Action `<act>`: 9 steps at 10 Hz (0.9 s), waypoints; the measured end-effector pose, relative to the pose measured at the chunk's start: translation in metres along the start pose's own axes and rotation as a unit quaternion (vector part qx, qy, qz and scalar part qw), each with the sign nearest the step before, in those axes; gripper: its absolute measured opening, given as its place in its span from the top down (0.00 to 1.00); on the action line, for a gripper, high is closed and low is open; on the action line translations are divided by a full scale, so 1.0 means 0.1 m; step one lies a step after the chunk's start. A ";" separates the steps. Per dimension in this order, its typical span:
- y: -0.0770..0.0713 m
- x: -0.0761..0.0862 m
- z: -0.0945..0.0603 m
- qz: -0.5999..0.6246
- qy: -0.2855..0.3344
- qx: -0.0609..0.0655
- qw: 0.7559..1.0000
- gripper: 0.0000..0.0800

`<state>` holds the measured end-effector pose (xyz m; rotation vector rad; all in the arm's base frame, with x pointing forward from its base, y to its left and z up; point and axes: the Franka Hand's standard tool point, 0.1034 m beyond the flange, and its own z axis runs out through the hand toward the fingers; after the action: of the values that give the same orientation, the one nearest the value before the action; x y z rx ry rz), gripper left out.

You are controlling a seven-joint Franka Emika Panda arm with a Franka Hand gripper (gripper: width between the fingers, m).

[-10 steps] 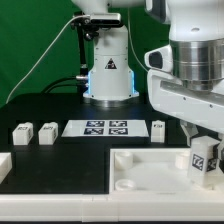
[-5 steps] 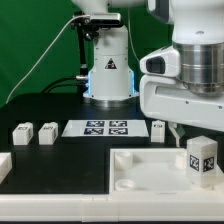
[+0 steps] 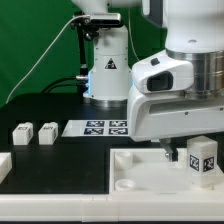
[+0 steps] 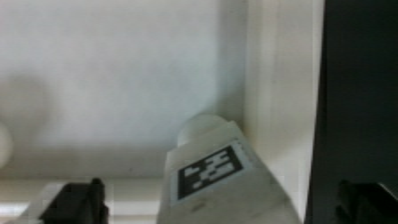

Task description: Assemble one leg

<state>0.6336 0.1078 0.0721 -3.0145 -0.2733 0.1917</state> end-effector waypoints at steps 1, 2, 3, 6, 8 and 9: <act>-0.01 0.01 -0.01 -0.026 0.001 0.000 1.000 0.19; -0.01 0.00 0.00 -0.026 0.001 0.000 1.000 0.19; -0.01 0.00 0.00 -0.026 0.001 0.000 1.000 0.19; -0.01 0.00 0.00 -0.026 0.001 0.000 1.000 0.50; -0.01 0.00 0.00 -0.013 0.001 0.001 1.000 0.64; -0.01 0.00 0.00 -0.013 0.001 0.001 1.000 0.64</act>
Offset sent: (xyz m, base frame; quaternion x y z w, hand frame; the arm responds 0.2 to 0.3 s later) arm 0.0000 0.0000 0.0000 0.0000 0.0000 0.0000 1.0000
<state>0.6336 0.1092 0.0720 -3.0075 -0.3133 0.1877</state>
